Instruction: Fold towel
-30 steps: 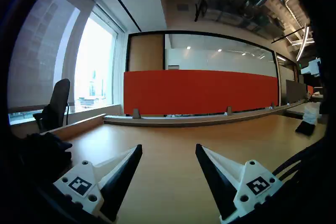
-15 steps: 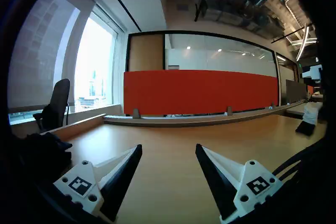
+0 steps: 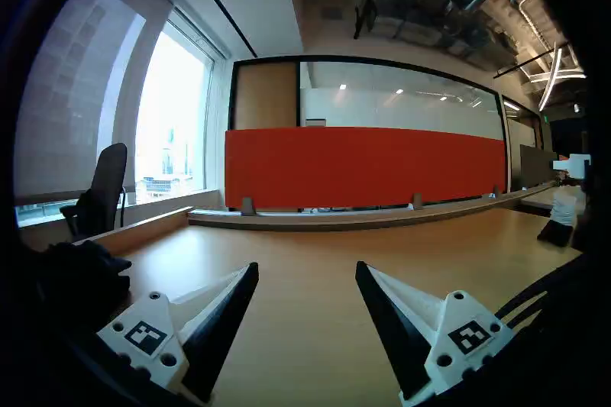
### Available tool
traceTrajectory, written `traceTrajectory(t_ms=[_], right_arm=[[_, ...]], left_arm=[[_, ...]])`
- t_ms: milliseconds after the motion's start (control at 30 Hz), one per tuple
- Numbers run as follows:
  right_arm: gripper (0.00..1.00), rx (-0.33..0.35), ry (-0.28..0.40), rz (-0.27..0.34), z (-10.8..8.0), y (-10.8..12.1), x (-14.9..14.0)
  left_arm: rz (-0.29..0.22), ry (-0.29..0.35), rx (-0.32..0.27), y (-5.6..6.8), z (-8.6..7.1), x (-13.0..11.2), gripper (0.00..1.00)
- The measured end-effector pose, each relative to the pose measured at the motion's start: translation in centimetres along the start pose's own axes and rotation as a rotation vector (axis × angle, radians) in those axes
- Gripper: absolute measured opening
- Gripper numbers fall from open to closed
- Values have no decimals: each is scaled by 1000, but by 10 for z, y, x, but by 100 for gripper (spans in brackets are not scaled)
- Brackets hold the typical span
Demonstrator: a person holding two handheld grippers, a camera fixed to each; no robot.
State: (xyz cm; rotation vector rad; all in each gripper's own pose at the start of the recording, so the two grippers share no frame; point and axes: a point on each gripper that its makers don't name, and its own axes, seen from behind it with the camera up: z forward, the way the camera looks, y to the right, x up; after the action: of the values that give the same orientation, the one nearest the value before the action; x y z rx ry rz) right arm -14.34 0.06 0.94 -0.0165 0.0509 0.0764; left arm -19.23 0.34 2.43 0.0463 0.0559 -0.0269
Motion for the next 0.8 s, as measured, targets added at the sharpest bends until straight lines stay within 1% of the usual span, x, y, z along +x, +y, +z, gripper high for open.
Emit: traceTrajectory(t_ms=[267,400,800], right_arm=[[100,-20,7,24,2,17,-26],[100,-14,7,27,1,18,-37],[100,-4,-27,30,3,24,-65]], left_arm=[[0,0,0,0,0,0,94],[0,0,0,0,-1,0,94],[0,0,0,0,-1,-1,94]])
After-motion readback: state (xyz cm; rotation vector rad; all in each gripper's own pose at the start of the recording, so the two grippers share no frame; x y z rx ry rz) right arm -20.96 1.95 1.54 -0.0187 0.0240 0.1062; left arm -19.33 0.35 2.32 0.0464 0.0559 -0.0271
